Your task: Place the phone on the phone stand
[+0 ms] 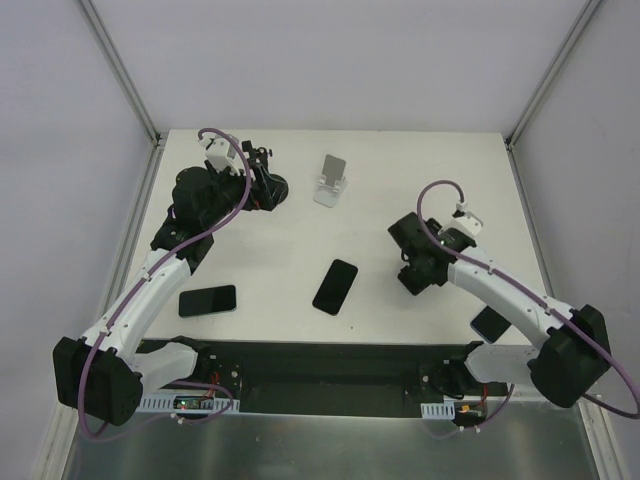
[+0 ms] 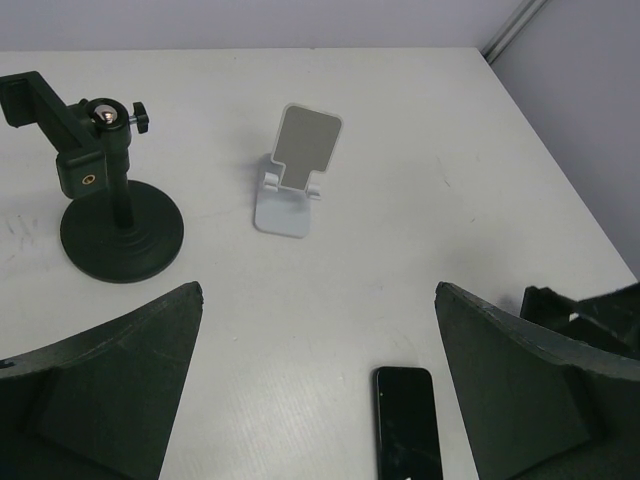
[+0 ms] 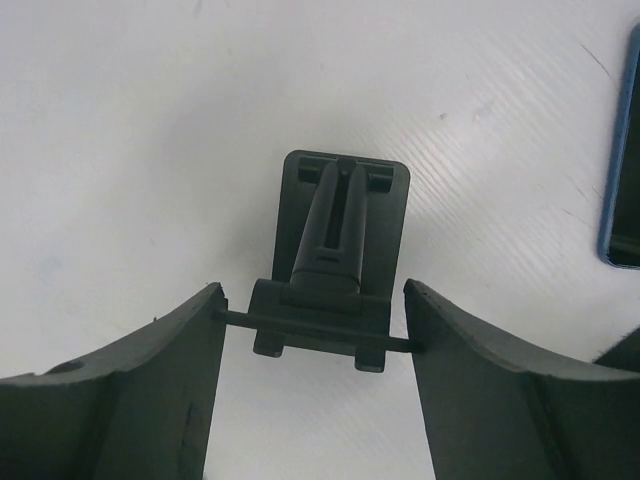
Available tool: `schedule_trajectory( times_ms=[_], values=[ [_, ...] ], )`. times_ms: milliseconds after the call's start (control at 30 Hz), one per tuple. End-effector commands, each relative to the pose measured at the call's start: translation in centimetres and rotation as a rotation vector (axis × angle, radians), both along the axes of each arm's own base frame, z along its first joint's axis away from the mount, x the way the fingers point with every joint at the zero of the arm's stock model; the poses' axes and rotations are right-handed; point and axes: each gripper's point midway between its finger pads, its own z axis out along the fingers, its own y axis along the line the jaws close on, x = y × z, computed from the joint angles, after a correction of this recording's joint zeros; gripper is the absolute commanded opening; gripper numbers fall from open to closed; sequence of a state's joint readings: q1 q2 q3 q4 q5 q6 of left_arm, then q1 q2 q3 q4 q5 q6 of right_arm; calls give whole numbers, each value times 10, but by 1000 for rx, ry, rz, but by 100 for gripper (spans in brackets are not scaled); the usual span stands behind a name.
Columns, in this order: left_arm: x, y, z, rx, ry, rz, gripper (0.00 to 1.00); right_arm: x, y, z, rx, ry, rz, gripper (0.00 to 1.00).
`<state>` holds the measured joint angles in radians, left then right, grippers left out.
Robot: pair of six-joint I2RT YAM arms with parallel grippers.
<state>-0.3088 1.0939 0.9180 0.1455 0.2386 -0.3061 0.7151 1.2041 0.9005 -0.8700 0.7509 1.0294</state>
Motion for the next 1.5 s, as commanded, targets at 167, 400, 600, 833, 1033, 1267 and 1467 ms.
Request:
schedule_trajectory(
  times_ms=[167, 400, 600, 833, 1033, 1267, 1467],
  values=[
    [-3, -3, 16, -27, -56, -11, 99, 99, -37, 60, 127, -209, -503, 1],
    [0, -4, 14, -22, -49, -12, 99, 151, -56, 70, 129, -237, -691, 1],
    [4, -5, 8, -15, -35, -14, 99, 205, -78, 64, 148, -239, -756, 1],
    [8, -8, 4, -11, -22, -26, 99, 259, -82, 42, 135, -207, -732, 1],
    [7, -9, 3, -12, -18, -27, 99, 274, -73, 17, 116, -171, -701, 1],
    [7, -9, 3, -14, -16, -28, 99, 281, -74, -6, 81, -120, -669, 38],
    [4, -9, 5, -18, -23, -34, 99, 284, -68, 45, 73, -161, -557, 96]
  ],
)
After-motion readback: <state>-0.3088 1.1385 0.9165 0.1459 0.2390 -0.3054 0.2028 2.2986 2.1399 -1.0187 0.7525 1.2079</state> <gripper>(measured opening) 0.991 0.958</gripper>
